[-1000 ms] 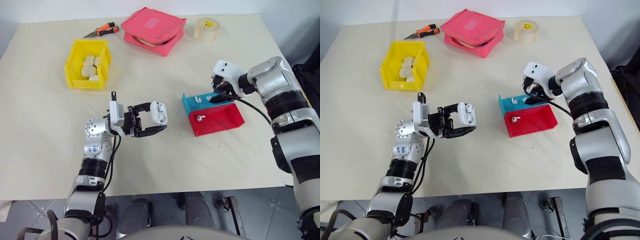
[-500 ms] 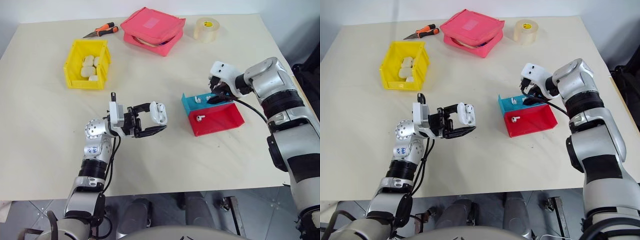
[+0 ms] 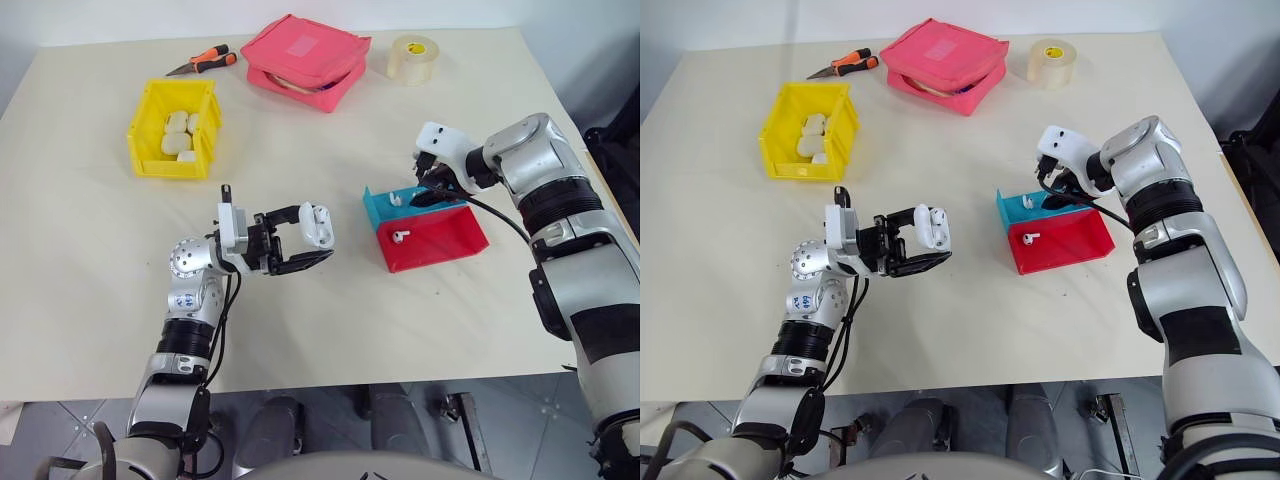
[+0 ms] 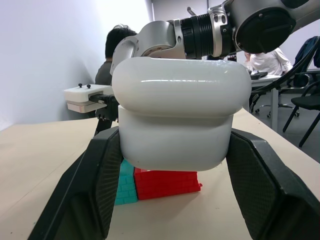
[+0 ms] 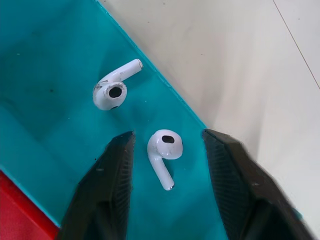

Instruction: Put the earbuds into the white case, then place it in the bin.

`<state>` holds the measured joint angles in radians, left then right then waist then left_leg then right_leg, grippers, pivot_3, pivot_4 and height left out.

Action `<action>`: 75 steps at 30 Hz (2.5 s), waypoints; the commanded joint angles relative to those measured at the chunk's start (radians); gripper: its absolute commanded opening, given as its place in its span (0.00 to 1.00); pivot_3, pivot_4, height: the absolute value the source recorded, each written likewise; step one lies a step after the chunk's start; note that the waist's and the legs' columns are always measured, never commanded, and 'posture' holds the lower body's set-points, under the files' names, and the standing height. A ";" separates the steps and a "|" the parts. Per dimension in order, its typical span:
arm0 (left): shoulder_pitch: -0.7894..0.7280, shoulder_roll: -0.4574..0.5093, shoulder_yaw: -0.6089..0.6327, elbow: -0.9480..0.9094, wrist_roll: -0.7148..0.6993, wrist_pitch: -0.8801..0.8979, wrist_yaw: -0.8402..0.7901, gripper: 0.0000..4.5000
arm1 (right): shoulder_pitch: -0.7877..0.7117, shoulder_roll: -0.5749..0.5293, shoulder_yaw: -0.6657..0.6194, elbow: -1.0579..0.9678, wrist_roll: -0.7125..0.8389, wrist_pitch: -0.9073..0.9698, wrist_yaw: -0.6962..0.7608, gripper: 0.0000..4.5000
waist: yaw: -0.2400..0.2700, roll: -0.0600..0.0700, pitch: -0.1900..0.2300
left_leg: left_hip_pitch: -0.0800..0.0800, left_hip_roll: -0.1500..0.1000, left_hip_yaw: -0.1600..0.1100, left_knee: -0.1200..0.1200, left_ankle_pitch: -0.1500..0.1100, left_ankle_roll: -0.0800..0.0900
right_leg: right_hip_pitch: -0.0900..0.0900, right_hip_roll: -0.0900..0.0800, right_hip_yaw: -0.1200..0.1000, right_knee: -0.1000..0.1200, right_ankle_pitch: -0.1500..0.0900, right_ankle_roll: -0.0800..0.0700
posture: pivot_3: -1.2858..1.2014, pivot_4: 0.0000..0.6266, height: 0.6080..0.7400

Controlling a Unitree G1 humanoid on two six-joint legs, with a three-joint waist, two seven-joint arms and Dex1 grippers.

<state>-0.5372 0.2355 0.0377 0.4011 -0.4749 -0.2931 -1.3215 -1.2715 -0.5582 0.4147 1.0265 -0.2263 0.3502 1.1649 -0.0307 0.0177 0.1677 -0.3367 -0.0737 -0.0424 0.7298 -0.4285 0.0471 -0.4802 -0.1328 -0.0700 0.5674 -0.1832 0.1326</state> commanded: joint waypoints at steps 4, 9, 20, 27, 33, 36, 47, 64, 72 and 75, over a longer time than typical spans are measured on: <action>0.002 0.005 0.008 -0.035 -0.012 -0.012 0.004 0.62 | -0.011 -0.009 -0.018 -0.013 -0.022 -0.023 0.011 0.11 | 0.000 0.000 0.000 | 0.000 0.000 0.000 0.000 0.000 0.000 | 0.000 0.000 0.000 0.000 0.000 0.000 | 0.52 0.24 1.00; -0.007 0.005 0.009 -0.025 -0.013 -0.014 -0.001 0.62 | -0.003 -0.036 -0.042 -0.085 -0.010 -0.042 0.016 0.11 | 0.000 0.000 0.000 | 0.000 0.000 0.000 0.000 0.000 0.000 | 0.000 0.000 0.000 0.000 0.000 0.000 | 0.52 0.24 1.00; -0.072 -0.008 -0.007 0.054 -0.022 0.001 -0.082 0.62 | 0.332 -0.122 -0.387 -1.073 0.325 0.582 0.027 0.11 | 0.014 0.000 0.000 | -0.002 0.000 -0.002 0.003 0.000 0.000 | 0.000 -0.001 -0.005 0.000 0.000 0.000 | 0.52 0.24 1.00; -0.148 -0.033 -0.007 0.162 -0.013 -0.010 -0.132 0.62 | 0.535 0.130 -0.758 -1.686 0.670 1.151 -0.093 0.11 | 0.034 0.000 0.000 | -0.001 0.000 -0.002 0.004 0.000 -0.001 | 0.001 -0.001 -0.005 0.002 0.000 -0.001 | 0.52 0.24 1.00; -0.202 -0.050 -0.005 0.234 -0.011 -0.023 -0.177 0.62 | 0.596 0.361 -0.853 -1.836 0.781 1.264 -0.260 0.11 | 0.036 0.000 0.000 | 0.001 -0.002 -0.003 0.004 -0.001 -0.001 | 0.001 -0.001 -0.004 0.005 0.001 -0.001 | 0.52 0.24 1.00; -0.224 -0.058 -0.004 0.261 -0.010 -0.028 -0.200 0.62 | 0.624 0.397 -0.857 -1.856 0.822 1.264 -0.324 0.11 | 0.029 0.000 0.000 | 0.002 -0.006 -0.002 0.003 0.000 -0.001 | 0.000 -0.001 -0.005 0.007 0.000 -0.001 | 0.52 0.24 1.00; -0.224 -0.065 -0.015 0.222 -0.023 0.001 -0.226 0.62 | 0.718 0.437 -0.758 -1.832 0.884 1.137 -0.475 0.11 | 0.026 0.000 0.000 | 0.003 -0.006 -0.001 0.003 -0.001 -0.001 | 0.000 0.000 -0.005 0.007 0.000 -0.002 | 0.52 0.24 1.00; -0.183 -0.053 -0.019 0.141 -0.025 0.057 -0.204 0.62 | 0.827 0.302 -0.601 -1.731 0.935 0.863 -0.539 0.11 | 0.027 0.000 0.000 | 0.003 -0.006 -0.001 0.003 -0.001 -0.001 | 0.000 0.000 -0.005 0.007 0.000 -0.002 | 0.52 0.24 1.00; -0.195 -0.042 -0.001 0.153 -0.030 0.054 -0.183 0.62 | 0.960 0.175 -0.517 -1.764 0.908 0.713 -0.538 0.11 | 0.029 0.000 0.000 | 0.003 -0.006 0.000 0.003 -0.001 0.000 | 0.001 0.000 -0.005 0.006 0.000 -0.002 | 0.52 0.24 1.00; -0.198 -0.038 0.002 0.160 -0.030 0.050 -0.180 0.62 | 0.987 0.121 -0.496 -1.764 0.902 0.668 -0.535 0.11 | 0.030 0.000 0.000 | 0.003 -0.006 0.000 0.002 -0.001 0.000 | 0.001 0.000 -0.005 0.005 0.000 -0.002 | 0.52 0.24 1.00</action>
<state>-0.7082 0.1874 -0.0089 0.5996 -0.4639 -0.2315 -1.4995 -0.3153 -0.4033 -0.1056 -0.7363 0.6912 1.0199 0.6312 -0.0010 0.0179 0.1676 -0.3333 -0.0793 -0.0422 0.7323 -0.4291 0.0466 -0.4792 -0.1326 -0.0753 0.5724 -0.1832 0.1303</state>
